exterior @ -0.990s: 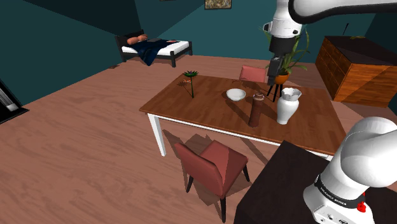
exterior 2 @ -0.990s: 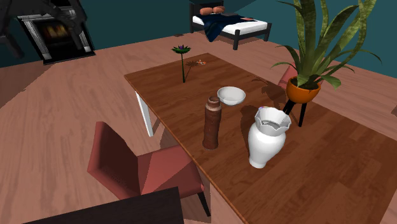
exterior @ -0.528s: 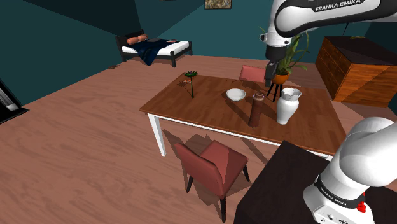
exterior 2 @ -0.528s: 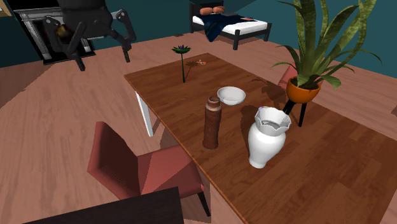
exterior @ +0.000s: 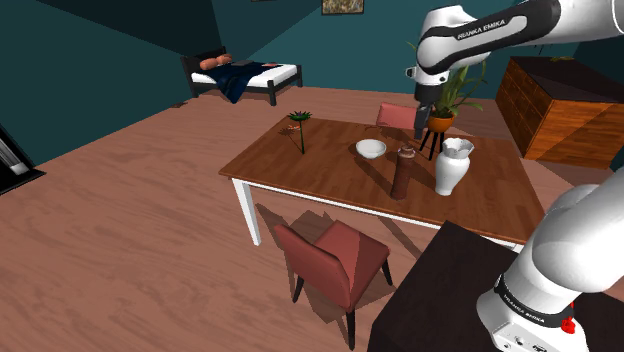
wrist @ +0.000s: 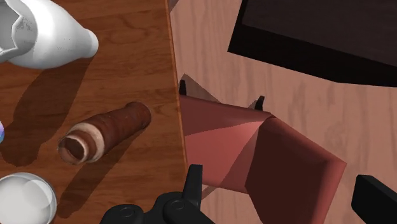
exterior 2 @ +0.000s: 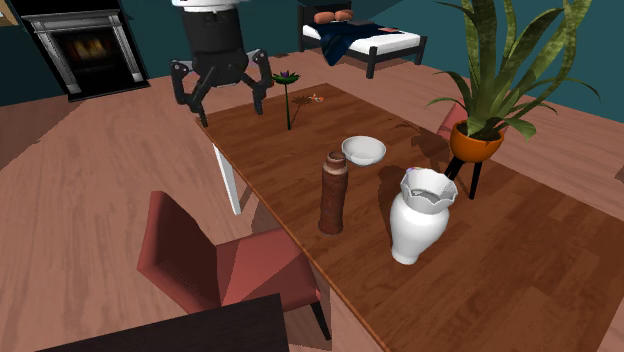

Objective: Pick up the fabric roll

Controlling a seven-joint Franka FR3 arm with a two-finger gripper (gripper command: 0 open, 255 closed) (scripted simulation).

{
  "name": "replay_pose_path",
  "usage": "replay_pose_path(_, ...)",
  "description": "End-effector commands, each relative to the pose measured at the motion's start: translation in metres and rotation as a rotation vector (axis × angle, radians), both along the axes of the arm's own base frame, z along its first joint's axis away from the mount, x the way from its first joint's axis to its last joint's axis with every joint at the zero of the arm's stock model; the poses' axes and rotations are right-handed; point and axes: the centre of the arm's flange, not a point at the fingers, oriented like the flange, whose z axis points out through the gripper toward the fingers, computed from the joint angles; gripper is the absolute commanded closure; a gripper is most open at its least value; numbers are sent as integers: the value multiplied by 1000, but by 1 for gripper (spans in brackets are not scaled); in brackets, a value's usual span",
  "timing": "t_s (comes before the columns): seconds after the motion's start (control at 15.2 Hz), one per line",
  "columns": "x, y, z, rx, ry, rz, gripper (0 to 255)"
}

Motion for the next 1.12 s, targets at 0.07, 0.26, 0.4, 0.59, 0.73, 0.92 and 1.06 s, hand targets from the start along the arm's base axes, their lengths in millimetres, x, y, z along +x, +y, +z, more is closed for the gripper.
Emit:
replay_pose_path(0.07,17,-31,-19,0,7,11,0)
replay_pose_path(0.26,34,-62,-39,2,15,20,0)
replay_pose_path(0.4,44,-82,-53,3,20,26,0)
replay_pose_path(0.59,61,-113,-74,5,28,36,0)
replay_pose_path(0.73,72,-133,-87,6,34,42,0)
replay_pose_path(0.92,89,-163,-108,7,42,51,0)
replay_pose_path(1.06,100,-183,-122,9,47,57,0)
